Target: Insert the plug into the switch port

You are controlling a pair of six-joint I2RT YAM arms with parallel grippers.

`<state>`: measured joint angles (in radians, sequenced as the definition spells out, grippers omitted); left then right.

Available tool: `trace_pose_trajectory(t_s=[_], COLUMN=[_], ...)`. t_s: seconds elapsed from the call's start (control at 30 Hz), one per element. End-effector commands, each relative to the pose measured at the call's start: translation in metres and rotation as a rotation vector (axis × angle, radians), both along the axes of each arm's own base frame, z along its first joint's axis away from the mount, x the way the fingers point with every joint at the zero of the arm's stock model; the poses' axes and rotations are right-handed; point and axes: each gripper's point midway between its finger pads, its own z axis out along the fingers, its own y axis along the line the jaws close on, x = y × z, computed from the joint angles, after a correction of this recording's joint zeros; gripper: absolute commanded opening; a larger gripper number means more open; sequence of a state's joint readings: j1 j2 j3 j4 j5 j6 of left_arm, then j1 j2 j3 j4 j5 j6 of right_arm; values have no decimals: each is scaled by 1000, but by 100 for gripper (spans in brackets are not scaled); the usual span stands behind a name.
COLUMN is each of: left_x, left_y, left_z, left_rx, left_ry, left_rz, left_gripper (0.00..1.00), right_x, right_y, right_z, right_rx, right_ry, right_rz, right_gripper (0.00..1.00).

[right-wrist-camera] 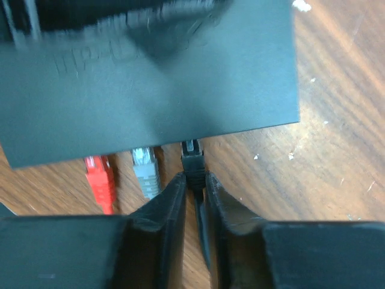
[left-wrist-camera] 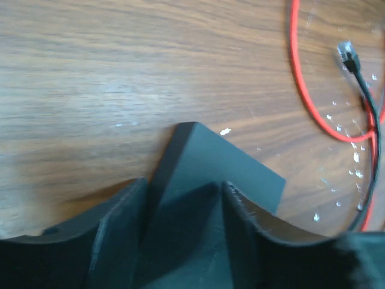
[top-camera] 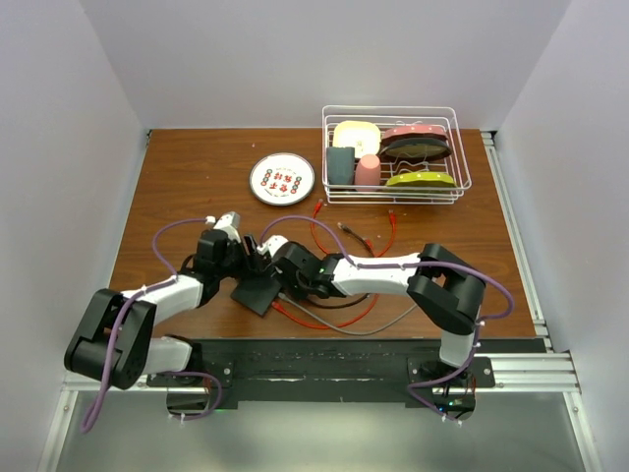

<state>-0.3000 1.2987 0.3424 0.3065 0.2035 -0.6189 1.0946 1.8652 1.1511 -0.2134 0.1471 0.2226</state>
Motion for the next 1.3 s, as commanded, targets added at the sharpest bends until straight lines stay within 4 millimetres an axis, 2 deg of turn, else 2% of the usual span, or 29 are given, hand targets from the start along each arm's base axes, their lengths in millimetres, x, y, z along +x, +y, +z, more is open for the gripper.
trace_pose_trajectory(t_s=[0.0, 0.07, 0.17, 0.2, 0.27, 0.3, 0.33, 0.4, 0.43, 0.6, 0.67, 0.7, 0.73, 0.77, 0.8, 0.83, 0.87, 0.9, 0.97, 1.0, 1.03, 1.07, 1.1, 1.27], left_x=[-21, -19, -11, -4, -5, -1, -2, -2, -3, -10, -15, -18, -18, -20, -20, -20, -21, -22, -23, -24, -24, -25, -25, -25], left_y=[-12, -7, 4, 7, 13, 13, 13, 12, 12, 9, 10, 11, 12, 13, 14, 14, 14, 14, 14, 13, 12, 12, 12, 11], left_z=[0, 0, 8, 18, 23, 37, 42, 60, 64, 87, 89, 93, 95, 95, 98, 100, 101, 103, 103, 103, 103, 104, 104, 106], left_rx=[-26, 0, 45, 58, 79, 74, 75, 56, 50, 15, 17, 17, 19, 21, 22, 22, 21, 19, 16, 12, 10, 9, 9, 2], left_ry=[122, 129, 115, 79, 76, 37, 30, -17, -26, -81, -78, -88, -96, -100, -112, -117, -119, -120, -119, -117, -119, -121, -120, -124], left_rz=[-82, -69, -24, -3, 10, 16, 15, 11, 12, -6, -11, -13, -14, -12, -9, -10, -10, -12, -14, -20, -23, -22, -24, -27], left_gripper=[66, 70, 81, 84, 91, 93, 94, 97, 98, 100, 100, 100, 100, 100, 100, 100, 100, 100, 100, 100, 100, 100, 100, 100], right_x=[37, 35, 35, 35, 36, 37, 40, 49, 54, 97, 113, 125, 135, 143, 153, 161, 167, 175, 189, 195, 203, 207, 211, 221], right_y=[39, 28, 12, 7, -4, -8, -13, -20, -20, -32, -28, -33, -29, -28, -32, -27, -27, -28, -25, -32, -31, -34, -38, -47], right_z=[77, 72, 76, 84, 91, 104, 108, 119, 127, 131, 125, 120, 127, 111, 108, 114, 109, 95, 93, 71, 76, 71, 62, 43], right_rx=[278, 241, 201, 209, 196, 217, 218, 245, 274, 295, 284, 269, 277, 241, 229, 237, 228, 210, 205, 157, 162, 154, 147, 145], right_ry=[-182, -174, -186, -196, -218, -234, -248, -258, -262, -249, -234, -227, -234, -218, -218, -223, -222, -208, -204, -172, -185, -179, -167, -150], right_rz=[-91, -100, -145, -154, -184, -193, -212, -243, -257, -351, -379, -401, -414, -425, -451, -461, -471, -487, -513, -542, -562, -577, -597, -644], right_gripper=[30, 39, 50, 60, 70, 80, 88, 98, 99, 98, 97, 97, 96, 96, 95, 91, 83, 73, 73, 73, 72, 71, 62, 55])
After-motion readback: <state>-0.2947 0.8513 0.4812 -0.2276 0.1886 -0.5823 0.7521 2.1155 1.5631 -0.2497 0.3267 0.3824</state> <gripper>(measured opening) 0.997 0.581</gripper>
